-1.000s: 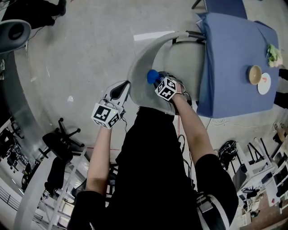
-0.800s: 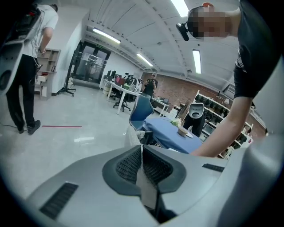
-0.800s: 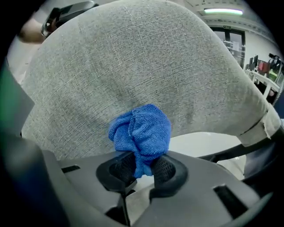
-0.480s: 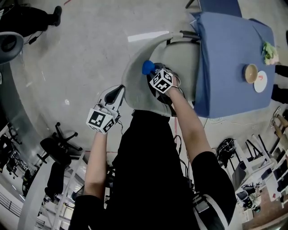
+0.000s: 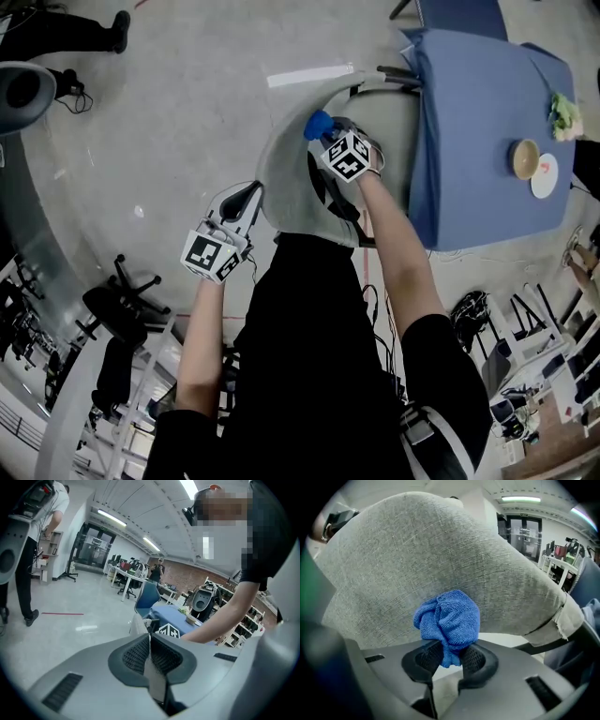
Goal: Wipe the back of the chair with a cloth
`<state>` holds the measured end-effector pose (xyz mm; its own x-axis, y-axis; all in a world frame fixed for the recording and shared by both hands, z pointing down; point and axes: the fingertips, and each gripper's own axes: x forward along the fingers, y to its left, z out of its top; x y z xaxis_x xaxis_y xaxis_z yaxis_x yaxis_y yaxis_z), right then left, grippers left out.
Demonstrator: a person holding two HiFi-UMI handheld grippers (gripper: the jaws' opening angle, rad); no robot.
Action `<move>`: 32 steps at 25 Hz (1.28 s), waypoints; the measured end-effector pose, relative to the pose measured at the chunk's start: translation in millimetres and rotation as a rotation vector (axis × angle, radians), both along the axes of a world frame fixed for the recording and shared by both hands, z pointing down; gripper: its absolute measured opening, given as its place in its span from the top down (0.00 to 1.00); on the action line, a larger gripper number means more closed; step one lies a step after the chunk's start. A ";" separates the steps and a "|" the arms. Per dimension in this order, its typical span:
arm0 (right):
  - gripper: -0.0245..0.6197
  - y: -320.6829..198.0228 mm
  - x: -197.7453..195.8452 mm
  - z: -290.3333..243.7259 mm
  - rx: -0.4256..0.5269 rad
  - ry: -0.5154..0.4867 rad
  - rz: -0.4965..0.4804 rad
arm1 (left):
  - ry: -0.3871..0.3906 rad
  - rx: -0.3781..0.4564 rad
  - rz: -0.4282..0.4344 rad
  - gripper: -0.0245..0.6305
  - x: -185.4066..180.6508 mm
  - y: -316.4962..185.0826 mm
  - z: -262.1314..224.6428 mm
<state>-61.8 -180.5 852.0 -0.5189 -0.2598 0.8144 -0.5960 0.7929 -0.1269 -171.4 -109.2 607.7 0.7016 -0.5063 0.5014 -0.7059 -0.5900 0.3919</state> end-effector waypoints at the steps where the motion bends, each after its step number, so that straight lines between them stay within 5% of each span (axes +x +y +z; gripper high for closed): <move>1: 0.80 -4.6 2.3 -0.1 0.007 0.006 0.000 | 0.002 -0.001 -0.001 0.91 -0.2 0.0 0.0; 7: 0.80 -22.3 15.2 4.6 0.036 0.029 -0.006 | 0.005 -0.003 -0.005 0.91 0.4 1.7 4.7; 32: 0.80 -79.7 91.8 -6.8 0.083 0.046 0.291 | 0.024 0.001 -0.039 0.91 -1.6 -2.5 0.5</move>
<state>30.0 -260.2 845.2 -0.3762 -0.4589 0.8049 -0.8033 0.5944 -0.0366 -172.9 -111.6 608.2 0.6928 -0.5343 0.4843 -0.7190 -0.5627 0.4078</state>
